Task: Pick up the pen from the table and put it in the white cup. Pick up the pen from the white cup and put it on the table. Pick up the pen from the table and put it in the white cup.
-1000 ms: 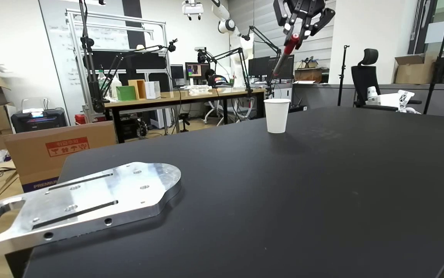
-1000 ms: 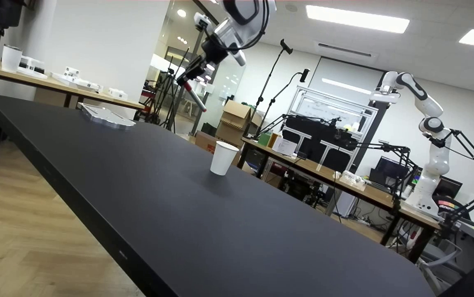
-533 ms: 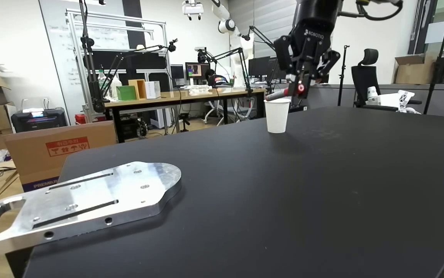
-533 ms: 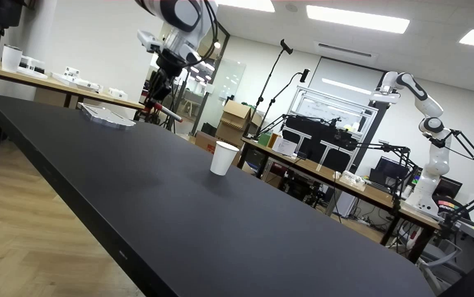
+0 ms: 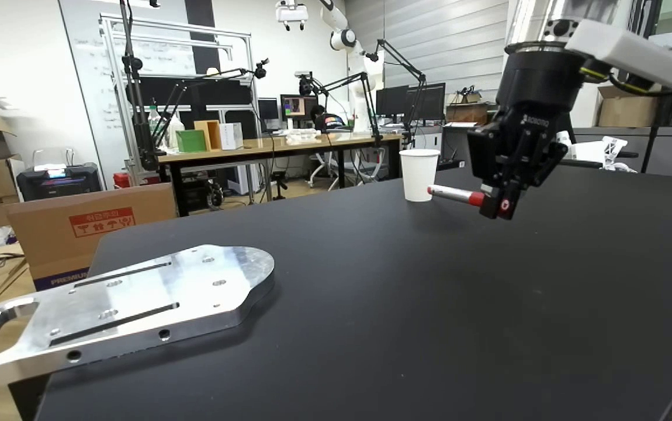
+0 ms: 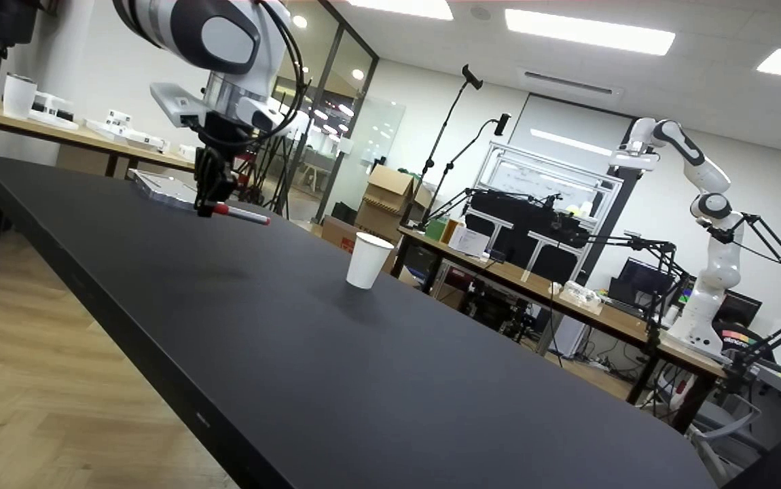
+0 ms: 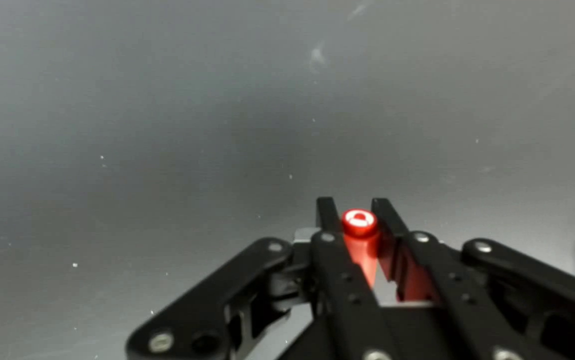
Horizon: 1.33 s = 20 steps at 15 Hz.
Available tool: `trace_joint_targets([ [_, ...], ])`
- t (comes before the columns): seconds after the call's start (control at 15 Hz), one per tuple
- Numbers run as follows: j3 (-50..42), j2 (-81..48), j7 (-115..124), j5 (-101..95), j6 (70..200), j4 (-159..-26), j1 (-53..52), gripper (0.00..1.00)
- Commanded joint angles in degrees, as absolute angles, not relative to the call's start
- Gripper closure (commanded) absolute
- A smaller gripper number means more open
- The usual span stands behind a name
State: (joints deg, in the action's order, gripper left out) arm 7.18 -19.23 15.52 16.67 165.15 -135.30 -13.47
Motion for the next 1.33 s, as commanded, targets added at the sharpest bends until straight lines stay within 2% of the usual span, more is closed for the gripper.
trace_joint_targets([
  [0.0,8.2,-18.6,15.1,15.7,169.3,-139.8,-12.8,0.95],
  [0.8,4.8,-23.5,16.3,10.5,172.9,-141.8,-15.0,0.95],
  [0.87,4.2,-23.6,16.5,10.1,172.7,-141.8,-15.4,0.53],
  [0.93,3.7,-23.5,16.6,9.6,172.1,-141.8,-15.8,0.53],
  [1.27,2.2,-20.5,18.2,8.9,168.4,-141.5,-17.1,0.20],
])
